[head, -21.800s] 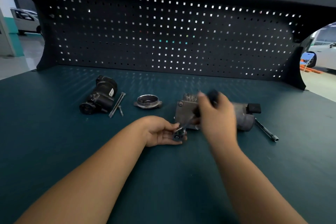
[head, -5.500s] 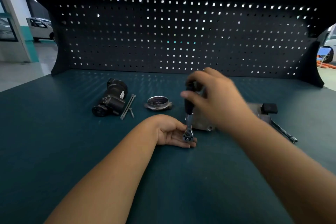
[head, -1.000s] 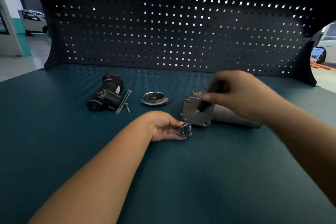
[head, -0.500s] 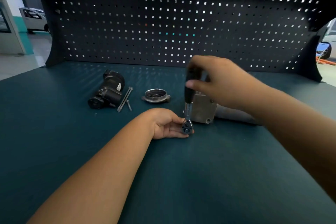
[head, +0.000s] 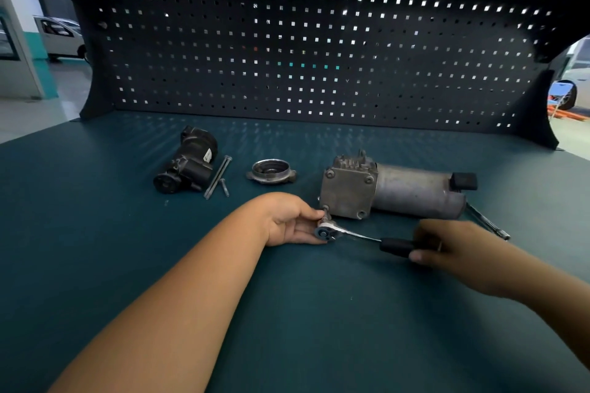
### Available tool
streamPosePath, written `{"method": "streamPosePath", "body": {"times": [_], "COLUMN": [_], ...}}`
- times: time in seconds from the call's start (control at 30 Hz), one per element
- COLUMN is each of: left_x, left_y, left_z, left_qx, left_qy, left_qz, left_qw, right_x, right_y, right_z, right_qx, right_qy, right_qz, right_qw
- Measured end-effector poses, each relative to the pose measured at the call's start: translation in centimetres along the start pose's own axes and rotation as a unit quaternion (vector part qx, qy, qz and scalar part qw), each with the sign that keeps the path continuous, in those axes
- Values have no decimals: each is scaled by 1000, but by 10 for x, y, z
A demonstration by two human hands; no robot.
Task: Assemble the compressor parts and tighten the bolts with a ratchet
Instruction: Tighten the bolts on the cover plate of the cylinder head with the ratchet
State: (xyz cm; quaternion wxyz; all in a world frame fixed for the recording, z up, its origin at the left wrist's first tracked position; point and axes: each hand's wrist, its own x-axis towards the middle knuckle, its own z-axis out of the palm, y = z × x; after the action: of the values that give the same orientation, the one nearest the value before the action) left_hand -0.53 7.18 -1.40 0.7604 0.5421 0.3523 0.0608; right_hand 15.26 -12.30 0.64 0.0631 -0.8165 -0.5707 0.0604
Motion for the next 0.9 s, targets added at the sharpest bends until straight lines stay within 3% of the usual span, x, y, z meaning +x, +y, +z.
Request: {"method": "streamPosePath", "body": {"times": [0.1,0.33,0.47,0.63,0.9], "left_x": [0,1,2,2,3], "left_y": [0,0,-1,-1,-1], "left_z": [0,-2,-3,-3,-2], "left_qx": [4,-5,-21,-14,5], "left_qy": [0,-12,-2,0,-17], "left_qz": [-2,-10,0,7,-10], "left_qw": [1000,1000,1000,1000,1000], "right_x": [9,27,56,83,32], "right_y": [-3,-75,-133,-155,-75], "right_z": [-27,-69,-60,-57,-58], "right_qx": [-26,52,-11,-60,76], "right_qy": [16,186,193,143,195], "right_qz": [-22,-141,-216,-214,-148], "right_qw": [999,971,957,964,967]}}
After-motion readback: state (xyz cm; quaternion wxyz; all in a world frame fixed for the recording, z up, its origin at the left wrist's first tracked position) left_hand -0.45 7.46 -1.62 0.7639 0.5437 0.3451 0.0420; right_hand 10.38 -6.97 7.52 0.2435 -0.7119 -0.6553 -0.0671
